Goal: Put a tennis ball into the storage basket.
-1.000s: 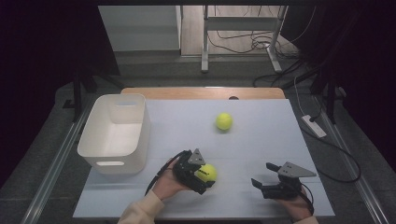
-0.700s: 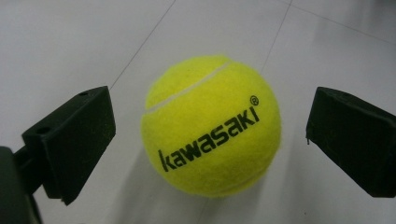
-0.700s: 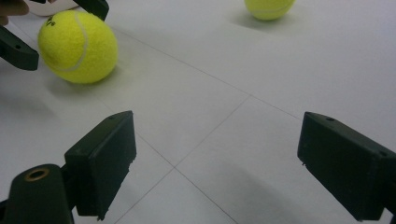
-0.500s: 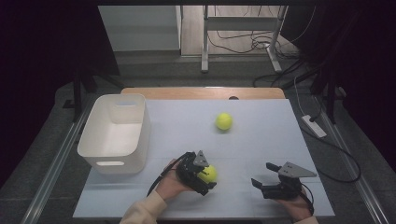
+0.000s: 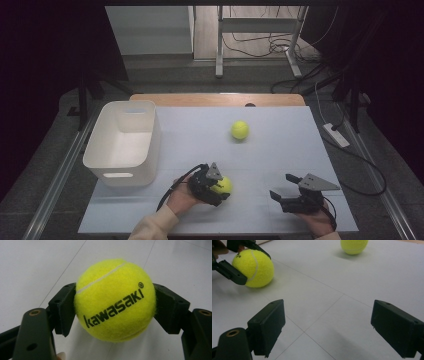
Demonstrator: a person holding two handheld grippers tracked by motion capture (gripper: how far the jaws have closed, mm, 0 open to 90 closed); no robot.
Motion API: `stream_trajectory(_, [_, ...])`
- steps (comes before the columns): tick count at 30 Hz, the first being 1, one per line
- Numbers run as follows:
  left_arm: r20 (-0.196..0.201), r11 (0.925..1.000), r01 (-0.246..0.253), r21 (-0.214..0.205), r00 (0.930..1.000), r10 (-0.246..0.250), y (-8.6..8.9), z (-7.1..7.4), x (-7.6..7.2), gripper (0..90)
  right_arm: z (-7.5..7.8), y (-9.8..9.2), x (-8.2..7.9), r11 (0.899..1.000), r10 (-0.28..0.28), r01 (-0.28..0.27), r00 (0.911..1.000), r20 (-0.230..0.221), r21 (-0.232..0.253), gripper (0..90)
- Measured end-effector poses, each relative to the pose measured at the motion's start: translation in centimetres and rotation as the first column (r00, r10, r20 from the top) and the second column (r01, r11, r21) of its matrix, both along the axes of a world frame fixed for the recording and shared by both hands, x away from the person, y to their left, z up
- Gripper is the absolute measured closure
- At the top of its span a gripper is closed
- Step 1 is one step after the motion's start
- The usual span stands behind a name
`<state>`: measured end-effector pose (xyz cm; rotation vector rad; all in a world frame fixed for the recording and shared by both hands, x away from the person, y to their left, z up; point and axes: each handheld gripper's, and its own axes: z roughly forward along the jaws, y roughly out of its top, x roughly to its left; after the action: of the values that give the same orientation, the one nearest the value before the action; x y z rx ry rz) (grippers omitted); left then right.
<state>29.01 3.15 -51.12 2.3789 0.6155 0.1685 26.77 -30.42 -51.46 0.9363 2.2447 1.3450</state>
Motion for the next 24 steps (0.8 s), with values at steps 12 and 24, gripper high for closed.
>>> stream_trajectory(12, [0.034,0.9993,-0.007,-0.036,0.9994,0.008,0.6,0.9,-0.4,26.9,0.0,0.0,0.0,1.000,0.001,-0.001,1.0000,-0.001,0.002,12.6])
stream_trajectory(24, [0.096,0.9966,-0.023,-0.079,0.9950,0.030,1.6,2.3,-0.8,26.9,-0.1,0.0,0.0,1.000,0.001,-0.001,1.0000,-0.002,-0.001,12.6])
